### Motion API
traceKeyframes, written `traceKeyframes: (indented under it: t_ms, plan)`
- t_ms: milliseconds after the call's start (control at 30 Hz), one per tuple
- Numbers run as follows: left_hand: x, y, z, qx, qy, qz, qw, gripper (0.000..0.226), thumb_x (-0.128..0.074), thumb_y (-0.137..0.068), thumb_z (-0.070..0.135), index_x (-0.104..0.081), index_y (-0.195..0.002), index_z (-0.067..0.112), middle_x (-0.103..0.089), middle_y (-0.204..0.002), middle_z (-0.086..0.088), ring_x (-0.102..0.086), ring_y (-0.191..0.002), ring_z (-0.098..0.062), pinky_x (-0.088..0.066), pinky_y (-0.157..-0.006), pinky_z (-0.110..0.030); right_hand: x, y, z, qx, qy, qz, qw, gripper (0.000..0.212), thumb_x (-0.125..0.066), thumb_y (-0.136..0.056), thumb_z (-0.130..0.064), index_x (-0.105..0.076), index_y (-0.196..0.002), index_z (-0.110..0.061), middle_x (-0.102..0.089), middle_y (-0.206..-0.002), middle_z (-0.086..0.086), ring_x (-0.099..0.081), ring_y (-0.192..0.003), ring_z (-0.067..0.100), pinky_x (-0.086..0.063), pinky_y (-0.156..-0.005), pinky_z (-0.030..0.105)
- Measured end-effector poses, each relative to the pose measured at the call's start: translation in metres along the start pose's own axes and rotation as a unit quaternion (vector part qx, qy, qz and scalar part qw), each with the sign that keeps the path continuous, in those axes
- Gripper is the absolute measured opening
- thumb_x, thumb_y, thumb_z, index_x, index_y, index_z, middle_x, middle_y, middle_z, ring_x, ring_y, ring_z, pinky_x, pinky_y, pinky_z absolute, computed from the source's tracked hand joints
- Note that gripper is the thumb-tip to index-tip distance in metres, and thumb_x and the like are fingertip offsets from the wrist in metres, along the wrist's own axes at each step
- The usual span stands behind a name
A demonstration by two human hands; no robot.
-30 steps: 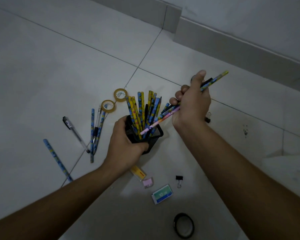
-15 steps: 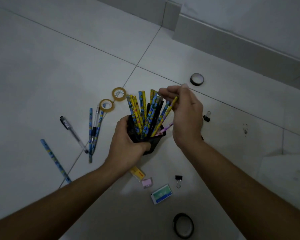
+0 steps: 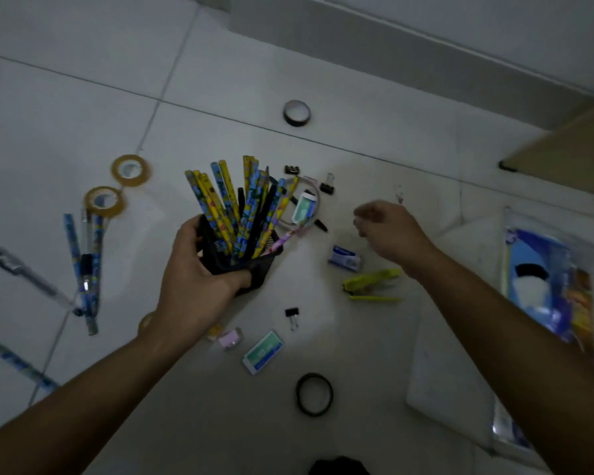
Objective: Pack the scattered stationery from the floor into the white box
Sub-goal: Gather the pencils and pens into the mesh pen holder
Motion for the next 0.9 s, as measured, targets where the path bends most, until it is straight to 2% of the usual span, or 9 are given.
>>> traceKeyframes:
  t_ms: [67,133,200,233,333,467,633,800,900]
  plan:
    - [-0.008,0.002,-0.001,-0.002,-0.005,-0.012,1.0,0.083,-0.082,-0.058,0.008,-0.043,-0.127,0.033,-0.052,-0.11,0.027,-0.053,-0.1,0.008,-0.043,-0.078,-0.019,-0.001,0.005,0.025,0.003,0.128,-0.074,0.989,0.042,-0.068,-0.086,-0.026,-0.059,-0.126,-0.016,-0.059,-0.129,0.006,-0.058,-0.114,0.023,-0.046,-0.089,0.028]
    - [-0.016,0.004,-0.002,0.001,-0.008,-0.023,1.0,0.083,-0.082,-0.058,0.01,-0.043,-0.127,0.035,-0.051,-0.109,0.031,-0.051,-0.099,0.013,-0.043,-0.079,-0.02,-0.003,0.012,0.04,0.028,0.213,-0.121,0.969,0.071,-0.076,-0.075,-0.042,-0.046,-0.136,-0.021,-0.046,-0.137,0.006,-0.05,-0.119,0.025,-0.04,-0.088,0.027]
    - [-0.021,0.005,-0.001,0.004,-0.009,-0.034,0.999,0.083,-0.084,-0.056,0.014,-0.042,-0.124,0.039,-0.051,-0.109,0.032,-0.053,-0.102,0.004,-0.042,-0.082,-0.022,-0.003,0.014,0.052,0.035,0.297,-0.14,0.944,0.103,-0.079,-0.058,-0.063,-0.032,-0.143,-0.03,-0.035,-0.141,0.004,-0.04,-0.126,0.028,-0.038,-0.097,0.039]
    - [-0.024,0.005,-0.001,0.005,-0.009,-0.038,0.999,0.083,-0.083,-0.053,0.02,-0.042,-0.122,0.041,-0.051,-0.109,0.033,-0.053,-0.105,0.0,-0.042,-0.083,-0.022,-0.004,0.015,0.057,0.037,0.33,-0.138,0.933,0.108,-0.075,-0.054,-0.072,-0.028,-0.143,-0.032,-0.033,-0.142,0.004,-0.036,-0.129,0.029,-0.035,-0.099,0.045]
    - [-0.027,0.003,0.0,0.003,-0.006,-0.045,0.999,0.083,-0.078,-0.049,0.027,-0.042,-0.121,0.044,-0.052,-0.113,0.032,-0.053,-0.112,-0.005,-0.043,-0.085,-0.023,-0.006,0.014,0.061,0.043,0.286,-0.053,0.956,0.087,-0.054,-0.067,-0.082,-0.039,-0.137,-0.032,-0.044,-0.137,0.003,-0.043,-0.126,0.027,-0.034,-0.098,0.047]
    - [-0.026,0.0,0.0,-0.004,-0.005,-0.031,1.0,0.083,-0.082,-0.057,0.013,-0.042,-0.125,0.039,-0.051,-0.112,0.03,-0.052,-0.112,-0.007,-0.04,-0.08,-0.016,-0.021,0.002,0.034,0.128,0.149,0.028,0.98,0.047,-0.057,-0.089,-0.052,-0.052,-0.126,-0.023,-0.053,-0.125,0.005,-0.056,-0.113,0.026,-0.046,-0.094,0.044]
    - [-0.02,0.001,0.0,-0.002,-0.001,-0.019,1.0,0.083,-0.081,-0.055,0.014,-0.044,-0.125,0.037,-0.054,-0.113,0.025,-0.052,-0.106,0.001,-0.041,-0.078,-0.017,-0.051,-0.019,-0.006,0.186,0.166,0.033,0.968,0.037,-0.061,-0.091,-0.037,-0.06,-0.121,-0.015,-0.057,-0.118,0.011,-0.055,-0.108,0.029,-0.05,-0.087,0.043]
    - [-0.011,-0.001,-0.004,-0.004,-0.007,-0.006,1.0,0.084,-0.081,-0.06,0.001,-0.044,-0.13,0.03,-0.055,-0.119,0.014,-0.053,-0.108,-0.005,-0.041,-0.08,-0.016,-0.065,-0.027,-0.014,0.202,0.208,0.06,0.955,0.022,-0.057,-0.093,-0.029,-0.063,-0.106,-0.012,-0.061,-0.107,0.013,-0.055,-0.101,0.032,-0.045,-0.077,0.036]
    - [-0.005,-0.004,-0.005,0.0,0.003,0.01,1.0,0.084,-0.081,-0.06,0.002,-0.044,-0.129,0.031,-0.053,-0.112,0.026,-0.052,-0.1,0.015,-0.041,-0.074,-0.009,-0.06,-0.026,-0.007,0.145,0.12,0.077,0.979,0.024,-0.051,-0.095,-0.025,-0.062,-0.102,-0.005,-0.065,-0.104,0.018,-0.061,-0.095,0.034,-0.048,-0.075,0.034]
Point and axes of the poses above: each hand's wrist, its own y-axis away from the middle knuckle, its own x-axis out of the back of the hand, z = x × y, the point moved 3 cm from there along -y, towards the middle knuckle
